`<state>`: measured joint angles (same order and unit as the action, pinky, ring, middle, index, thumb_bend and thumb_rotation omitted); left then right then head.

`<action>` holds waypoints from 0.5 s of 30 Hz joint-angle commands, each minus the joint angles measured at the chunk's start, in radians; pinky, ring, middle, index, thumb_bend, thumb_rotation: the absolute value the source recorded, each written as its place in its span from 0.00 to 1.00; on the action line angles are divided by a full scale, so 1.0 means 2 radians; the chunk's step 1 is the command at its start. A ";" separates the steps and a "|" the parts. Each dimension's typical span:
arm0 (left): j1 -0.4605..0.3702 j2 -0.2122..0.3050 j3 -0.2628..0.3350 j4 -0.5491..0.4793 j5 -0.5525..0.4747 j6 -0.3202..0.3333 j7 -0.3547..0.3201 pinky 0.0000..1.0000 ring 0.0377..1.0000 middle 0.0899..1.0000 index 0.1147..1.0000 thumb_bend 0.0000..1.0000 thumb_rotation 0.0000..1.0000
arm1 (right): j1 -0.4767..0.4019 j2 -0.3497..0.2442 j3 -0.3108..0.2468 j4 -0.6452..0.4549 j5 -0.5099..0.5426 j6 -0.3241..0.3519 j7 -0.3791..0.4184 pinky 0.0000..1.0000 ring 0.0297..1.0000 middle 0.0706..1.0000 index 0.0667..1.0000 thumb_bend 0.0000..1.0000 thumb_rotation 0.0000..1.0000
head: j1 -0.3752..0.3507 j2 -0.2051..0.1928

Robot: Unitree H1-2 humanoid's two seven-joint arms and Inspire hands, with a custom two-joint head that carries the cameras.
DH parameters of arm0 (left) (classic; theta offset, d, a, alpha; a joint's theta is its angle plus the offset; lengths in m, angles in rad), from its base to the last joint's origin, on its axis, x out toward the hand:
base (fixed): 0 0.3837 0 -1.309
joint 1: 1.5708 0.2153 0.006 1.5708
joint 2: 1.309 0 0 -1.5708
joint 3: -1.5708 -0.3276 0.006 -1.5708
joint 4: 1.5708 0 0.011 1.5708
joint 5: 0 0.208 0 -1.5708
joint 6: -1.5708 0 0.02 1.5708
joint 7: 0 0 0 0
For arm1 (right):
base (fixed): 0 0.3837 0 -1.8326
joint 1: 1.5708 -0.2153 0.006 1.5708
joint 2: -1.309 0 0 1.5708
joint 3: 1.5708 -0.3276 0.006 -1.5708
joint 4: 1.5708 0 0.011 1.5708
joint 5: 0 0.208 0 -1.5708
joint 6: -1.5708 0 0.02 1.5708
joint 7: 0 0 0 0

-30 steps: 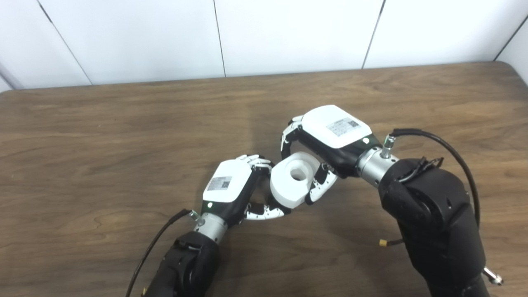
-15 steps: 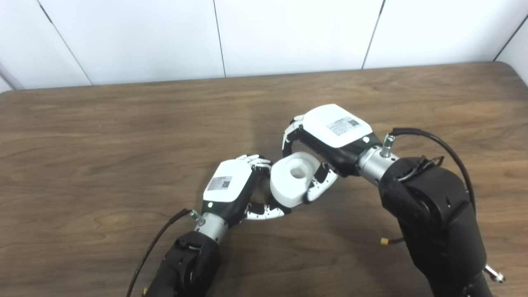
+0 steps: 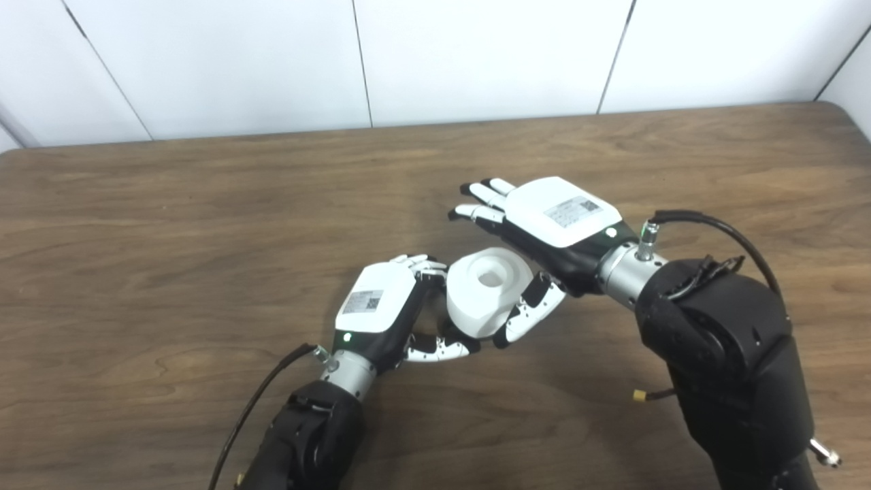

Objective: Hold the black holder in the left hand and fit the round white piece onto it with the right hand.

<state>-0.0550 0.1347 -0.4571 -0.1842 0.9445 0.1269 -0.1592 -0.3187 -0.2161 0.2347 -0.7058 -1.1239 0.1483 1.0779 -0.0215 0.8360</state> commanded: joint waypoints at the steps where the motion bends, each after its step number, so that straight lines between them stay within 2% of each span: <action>1: 0.014 0.009 -0.002 0.030 0.008 0.033 -0.035 0.87 0.85 0.74 0.42 0.52 0.05 | -0.018 0.004 -0.008 -0.020 0.001 -0.001 -0.006 0.87 1.00 1.00 0.95 1.00 0.40 | 0.000 0.002; 15: 0.015 0.018 0.003 0.032 0.002 0.029 -0.033 0.87 0.84 0.73 0.42 0.52 0.05 | -0.025 0.013 -0.018 -0.021 -0.001 0.004 0.008 0.86 1.00 1.00 0.96 1.00 0.43 | 0.000 0.000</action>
<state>-0.0560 0.1386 -0.4563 -0.1839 0.9402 0.1284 -0.1581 -0.3275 -0.1972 0.2105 -0.7221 -1.1241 0.1538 1.1009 -0.0215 0.8345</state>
